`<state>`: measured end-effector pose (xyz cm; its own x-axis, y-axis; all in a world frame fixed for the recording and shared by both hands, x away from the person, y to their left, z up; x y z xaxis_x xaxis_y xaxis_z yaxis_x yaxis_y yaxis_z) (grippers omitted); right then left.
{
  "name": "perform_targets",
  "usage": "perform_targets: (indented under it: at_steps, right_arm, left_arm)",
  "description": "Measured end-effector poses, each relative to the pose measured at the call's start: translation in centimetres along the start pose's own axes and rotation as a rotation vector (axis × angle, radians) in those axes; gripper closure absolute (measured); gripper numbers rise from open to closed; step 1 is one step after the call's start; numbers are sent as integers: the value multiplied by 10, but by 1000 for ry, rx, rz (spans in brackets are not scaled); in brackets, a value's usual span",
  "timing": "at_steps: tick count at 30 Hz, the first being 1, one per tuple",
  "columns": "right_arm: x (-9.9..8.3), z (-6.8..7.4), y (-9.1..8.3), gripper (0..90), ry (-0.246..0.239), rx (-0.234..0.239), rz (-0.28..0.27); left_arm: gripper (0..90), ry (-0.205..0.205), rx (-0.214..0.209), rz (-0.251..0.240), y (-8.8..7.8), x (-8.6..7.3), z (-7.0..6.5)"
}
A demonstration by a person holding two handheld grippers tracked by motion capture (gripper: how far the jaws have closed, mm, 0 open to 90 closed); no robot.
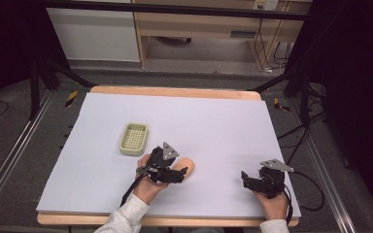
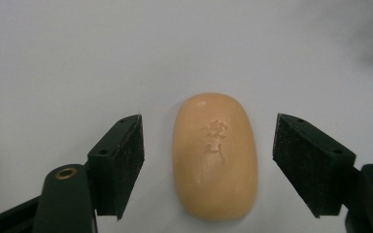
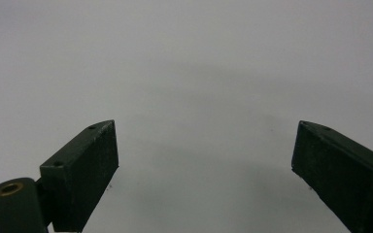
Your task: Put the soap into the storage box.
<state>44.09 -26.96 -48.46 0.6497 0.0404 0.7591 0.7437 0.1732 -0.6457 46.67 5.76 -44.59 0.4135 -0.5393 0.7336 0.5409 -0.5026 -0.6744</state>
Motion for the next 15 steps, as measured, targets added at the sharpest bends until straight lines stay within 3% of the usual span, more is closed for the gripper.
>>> perform_targets:
  at_steps: [15]
  right_arm:
    - [0,1,1,97,2,1,7]
  left_arm:
    - [257,27,-31,53,19,1,-7]
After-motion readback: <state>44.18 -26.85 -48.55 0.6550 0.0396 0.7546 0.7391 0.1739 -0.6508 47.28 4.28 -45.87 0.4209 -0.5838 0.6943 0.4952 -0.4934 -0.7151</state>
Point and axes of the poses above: each handheld gripper's, and its own axes: y roughly forward along the jaws, x roughly out of its top, z roughly to its left, the point moved 2 cm from there along y, roughly forward along the jaws, and after that the axes turned 6 degrees about y, right-handed, at the moved point
